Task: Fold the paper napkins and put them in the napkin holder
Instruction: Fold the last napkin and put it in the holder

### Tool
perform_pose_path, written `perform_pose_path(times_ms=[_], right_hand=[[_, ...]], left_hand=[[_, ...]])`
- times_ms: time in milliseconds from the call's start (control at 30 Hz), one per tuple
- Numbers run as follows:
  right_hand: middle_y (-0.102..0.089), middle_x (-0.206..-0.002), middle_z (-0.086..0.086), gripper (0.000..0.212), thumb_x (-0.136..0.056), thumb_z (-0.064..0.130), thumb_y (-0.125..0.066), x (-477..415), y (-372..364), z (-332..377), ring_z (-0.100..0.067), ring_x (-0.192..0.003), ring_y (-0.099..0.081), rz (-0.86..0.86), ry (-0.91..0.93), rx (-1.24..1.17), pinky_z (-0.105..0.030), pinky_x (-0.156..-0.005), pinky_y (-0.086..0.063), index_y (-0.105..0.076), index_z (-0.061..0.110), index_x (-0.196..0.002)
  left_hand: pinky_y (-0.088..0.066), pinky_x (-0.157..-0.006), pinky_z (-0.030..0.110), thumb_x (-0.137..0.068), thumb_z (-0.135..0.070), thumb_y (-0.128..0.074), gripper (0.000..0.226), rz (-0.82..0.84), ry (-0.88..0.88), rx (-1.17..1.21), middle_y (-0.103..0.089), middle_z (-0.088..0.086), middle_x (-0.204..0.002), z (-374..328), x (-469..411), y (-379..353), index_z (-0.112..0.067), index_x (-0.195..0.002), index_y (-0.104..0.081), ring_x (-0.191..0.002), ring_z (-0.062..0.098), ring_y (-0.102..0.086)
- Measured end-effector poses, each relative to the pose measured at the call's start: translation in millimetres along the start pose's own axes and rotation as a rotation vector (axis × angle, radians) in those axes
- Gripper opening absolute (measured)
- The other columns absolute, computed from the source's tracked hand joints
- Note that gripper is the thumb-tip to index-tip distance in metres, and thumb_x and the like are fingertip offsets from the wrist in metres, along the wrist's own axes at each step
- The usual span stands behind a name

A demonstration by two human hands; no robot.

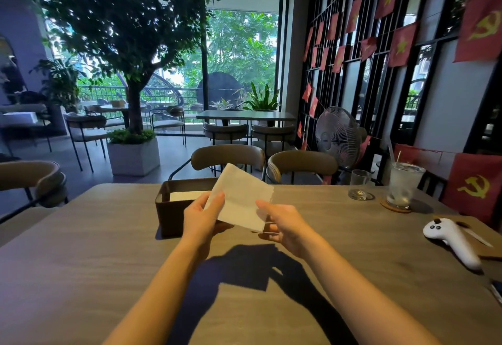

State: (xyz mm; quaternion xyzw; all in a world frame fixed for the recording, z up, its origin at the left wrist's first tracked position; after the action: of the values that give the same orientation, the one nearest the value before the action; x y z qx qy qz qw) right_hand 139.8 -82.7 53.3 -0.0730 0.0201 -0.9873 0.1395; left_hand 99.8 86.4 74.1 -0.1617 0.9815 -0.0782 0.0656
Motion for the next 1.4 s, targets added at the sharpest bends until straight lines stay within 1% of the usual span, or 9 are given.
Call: perform_pose_path(times_ms=[233, 367, 467, 600, 700, 800, 967, 1167, 1400], right_hand=[[-0.068, -0.095, -0.001, 0.029, -0.094, 0.017, -0.058, -24.4, -17.0, 2.4, -0.014, -0.084, -0.067, -0.088, 0.045, 0.017, -0.023, -0.061, -0.055, -0.058, 0.006, -0.121], [-0.066, -0.088, -0.001, 0.025, -0.093, 0.014, -0.060, -44.1, -40.9, 18.3, -0.011, -0.075, -0.064, -0.065, 0.041, 0.111, -0.018, -0.048, -0.051, -0.061, 0.002, -0.114], [-0.069, -0.092, -0.017, 0.022, -0.090, 0.010, -0.063, -68.5, -60.3, 44.9, -0.016, -0.073, -0.066, -0.085, 0.118, 0.164, -0.027, -0.056, -0.059, -0.064, -0.008, -0.102], [-0.055, -0.073, -0.021, 0.015, -0.085, 0.012, -0.066, -106.0, -85.5, 70.7, -0.040, -0.084, -0.067, -0.124, 0.187, 0.305, -0.043, -0.076, -0.061, -0.060, 0.007, -0.071], [-0.039, -0.059, -0.011, 0.018, -0.083, 0.007, -0.063, -131.4, -102.3, 72.5, -0.025, -0.063, -0.041, -0.121, 0.217, 0.477, -0.033, -0.062, -0.042, -0.054, 0.012, -0.067], [-0.038, -0.065, -0.005, 0.008, -0.079, 0.008, -0.064, -149.0, -112.6, 61.8, -0.020, -0.065, -0.042, -0.111, 0.193, 0.684, -0.031, -0.057, -0.034, -0.056, 0.010, -0.078], [-0.055, -0.083, -0.007, 0.028, -0.075, 0.006, -0.070, -161.0, -123.3, 49.9, -0.019, -0.072, -0.054, -0.017, 0.114, 1.018, -0.024, -0.049, -0.038, -0.061, -0.001, -0.101], [-0.057, -0.089, -0.009, 0.031, -0.073, 0.010, -0.073, -164.8, -131.8, 52.6, -0.022, -0.082, -0.059, 0.060, 0.101, 1.237, -0.030, -0.073, -0.052, -0.059, 0.003, -0.099], [-0.059, -0.098, -0.012, 0.019, -0.084, 0.009, -0.070, -156.0, -144.6, 68.0, -0.027, -0.091, -0.061, -0.017, 0.407, 1.379, -0.029, -0.068, -0.044, -0.059, 0.005, -0.098]], left_hand=[[-0.060, -0.061, 0.034, -0.090, -0.008, -0.056, 0.049, -0.045, 0.025, 0.007, -0.060, 0.004, -0.108, 11.8, -13.3, 26.4, -0.035, -0.129, -0.044, -0.097, 0.025, -0.063], [-0.055, -0.059, 0.023, -0.091, -0.009, -0.055, 0.030, -0.049, -0.069, -0.179, -0.053, 0.005, -0.125, -5.0, -33.5, 48.3, -0.023, -0.117, -0.062, -0.096, 0.017, -0.057], [-0.050, -0.073, 0.025, -0.091, -0.010, -0.054, 0.027, -0.079, -0.136, -0.294, -0.053, 0.006, -0.126, -27.6, -52.8, 63.1, -0.017, -0.116, -0.065, -0.096, 0.014, -0.055], [-0.039, -0.090, 0.029, -0.092, -0.027, -0.054, 0.035, -0.087, -0.145, -0.403, -0.056, 0.002, -0.122, -39.5, -84.6, 84.2, -0.014, -0.125, -0.059, -0.110, 0.017, -0.051], [-0.035, -0.105, 0.042, -0.082, -0.059, -0.050, 0.043, -0.107, -0.079, -0.548, -0.053, 0.001, -0.119, -27.9, -105.6, 101.6, -0.030, -0.111, -0.064, -0.121, 0.025, -0.044], [-0.015, -0.111, 0.048, -0.091, -0.050, -0.043, 0.041, -0.140, -0.006, -0.728, -0.035, 0.001, -0.113, -10.9, -114.7, 113.7, -0.025, -0.117, -0.062, -0.132, 0.033, -0.025], [-0.018, -0.105, 0.048, -0.094, -0.055, -0.027, 0.049, -0.066, 0.021, -0.913, -0.043, 0.019, -0.134, 4.3, -119.1, 117.6, -0.026, -0.121, -0.057, -0.133, 0.032, -0.021], [-0.022, -0.090, 0.042, -0.094, -0.057, -0.019, 0.060, -0.066, -0.060, -1.289, -0.048, 0.003, -0.097, -13.4, -126.6, 107.8, -0.028, -0.100, -0.071, -0.124, 0.030, -0.030], [-0.024, -0.097, 0.044, -0.094, -0.056, -0.017, 0.059, -0.022, -0.092, -1.536, -0.046, 0.010, -0.117, -10.8, -131.2, 101.2, -0.033, -0.100, -0.071, -0.120, 0.029, -0.031]])
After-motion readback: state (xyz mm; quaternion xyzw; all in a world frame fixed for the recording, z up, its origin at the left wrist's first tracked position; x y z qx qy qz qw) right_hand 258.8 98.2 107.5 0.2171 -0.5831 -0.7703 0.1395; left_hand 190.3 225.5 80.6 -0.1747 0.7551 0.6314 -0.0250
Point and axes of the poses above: each hand's wrist, its own x-axis away from the middle knuckle, its own y-axis out of the back of the hand, z = x × y, the point moved 9 cm from there along -x, towards the middle knuckle
